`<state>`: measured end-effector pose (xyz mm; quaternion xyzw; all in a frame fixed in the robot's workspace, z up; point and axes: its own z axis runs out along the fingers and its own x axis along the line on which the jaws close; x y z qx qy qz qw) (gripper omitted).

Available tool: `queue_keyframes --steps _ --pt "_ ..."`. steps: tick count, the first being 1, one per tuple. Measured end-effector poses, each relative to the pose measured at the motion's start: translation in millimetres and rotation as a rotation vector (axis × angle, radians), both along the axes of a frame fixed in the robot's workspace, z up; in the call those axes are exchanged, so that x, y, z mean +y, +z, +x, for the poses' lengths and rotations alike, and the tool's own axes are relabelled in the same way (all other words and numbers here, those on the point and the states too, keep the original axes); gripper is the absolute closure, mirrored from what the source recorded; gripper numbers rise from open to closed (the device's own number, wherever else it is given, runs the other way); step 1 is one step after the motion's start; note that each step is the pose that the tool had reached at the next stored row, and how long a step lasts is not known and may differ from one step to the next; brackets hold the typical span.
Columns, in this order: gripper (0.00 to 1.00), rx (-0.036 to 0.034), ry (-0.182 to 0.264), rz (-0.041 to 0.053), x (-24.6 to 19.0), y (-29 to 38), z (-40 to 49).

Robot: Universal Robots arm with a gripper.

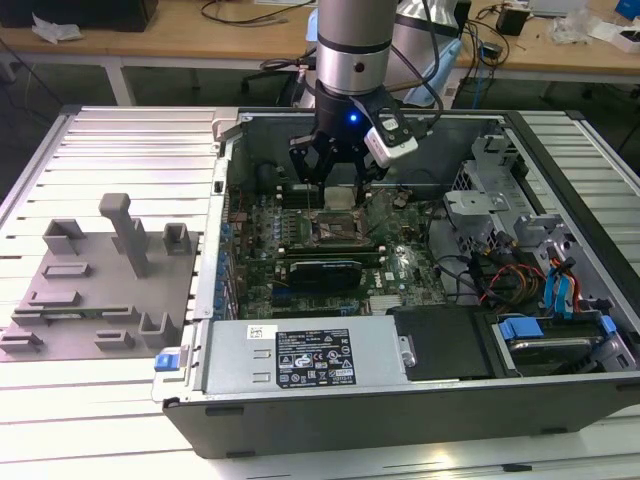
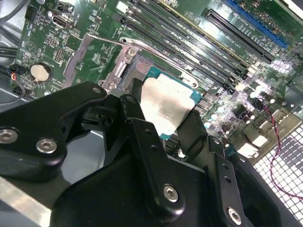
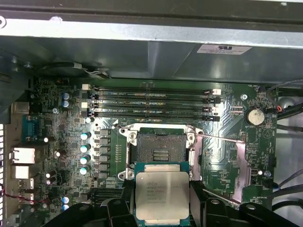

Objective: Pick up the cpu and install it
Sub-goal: 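Place the cpu into insertion slot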

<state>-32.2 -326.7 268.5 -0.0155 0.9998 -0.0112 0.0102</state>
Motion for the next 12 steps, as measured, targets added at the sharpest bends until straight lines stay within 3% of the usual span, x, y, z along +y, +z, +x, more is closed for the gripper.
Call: queue_keyframes --steps 1,4,12 --pt "0.45 0.0000 0.000 0.0000 0.0 -0.1 0.0" --pt "0.45 -0.0001 -0.079 0.0001 0.0 -0.2 0.0" --pt "0.45 0.0000 -0.204 0.0000 0.0 -0.3 0.0"
